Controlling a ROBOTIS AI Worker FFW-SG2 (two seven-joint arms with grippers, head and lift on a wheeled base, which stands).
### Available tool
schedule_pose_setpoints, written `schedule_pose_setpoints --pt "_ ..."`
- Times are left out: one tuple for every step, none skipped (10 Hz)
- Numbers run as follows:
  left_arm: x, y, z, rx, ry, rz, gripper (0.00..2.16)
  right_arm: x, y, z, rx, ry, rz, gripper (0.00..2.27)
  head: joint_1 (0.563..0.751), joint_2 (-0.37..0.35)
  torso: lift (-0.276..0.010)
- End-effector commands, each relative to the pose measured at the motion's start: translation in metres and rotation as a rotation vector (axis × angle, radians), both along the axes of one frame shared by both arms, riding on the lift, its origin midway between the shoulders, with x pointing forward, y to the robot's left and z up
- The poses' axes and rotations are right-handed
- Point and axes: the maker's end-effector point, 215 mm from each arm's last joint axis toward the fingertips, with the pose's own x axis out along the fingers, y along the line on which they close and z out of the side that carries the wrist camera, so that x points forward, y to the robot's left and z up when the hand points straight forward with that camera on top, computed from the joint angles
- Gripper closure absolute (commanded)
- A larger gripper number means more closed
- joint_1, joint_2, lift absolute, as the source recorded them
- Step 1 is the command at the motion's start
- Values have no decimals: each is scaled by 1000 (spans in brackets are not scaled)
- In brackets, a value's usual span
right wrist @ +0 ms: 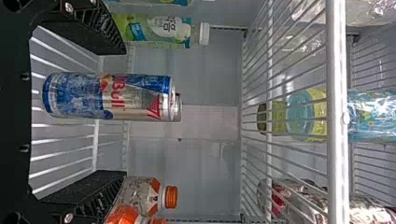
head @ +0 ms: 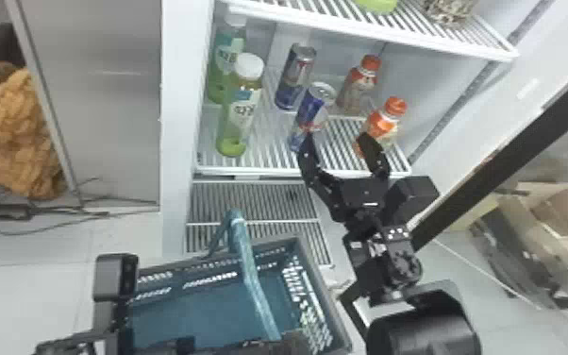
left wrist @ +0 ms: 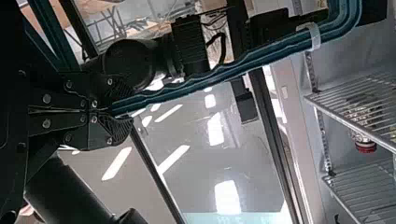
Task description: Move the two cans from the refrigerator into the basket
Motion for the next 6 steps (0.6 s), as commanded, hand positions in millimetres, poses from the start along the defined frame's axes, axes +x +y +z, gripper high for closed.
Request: schedule_pose_setpoints --pt "1 -1 1 1 -4 0 1159 7 3 1 0 -4 6 90 695 -350 -276" --pt "1 -1 1 1 -4 0 1159 12 4 1 -1 -5 10 90 695 -350 -276" --pt "1 0 0 1 -2 0 1159 16 6 1 -3 -7 13 90 695 -350 -276" --pt "0 0 0 3 -1 -1 1159 20 6 0 -3 -6 13 90 695 -350 -276" --pt "2 0 -1 6 -4 0 1159 25 7 -1 0 -5 16 91 695 -350 -276" --pt "1 0 -1 6 -4 -1 1159 30 8 -3 -1 -2 18 91 695 -350 -276"
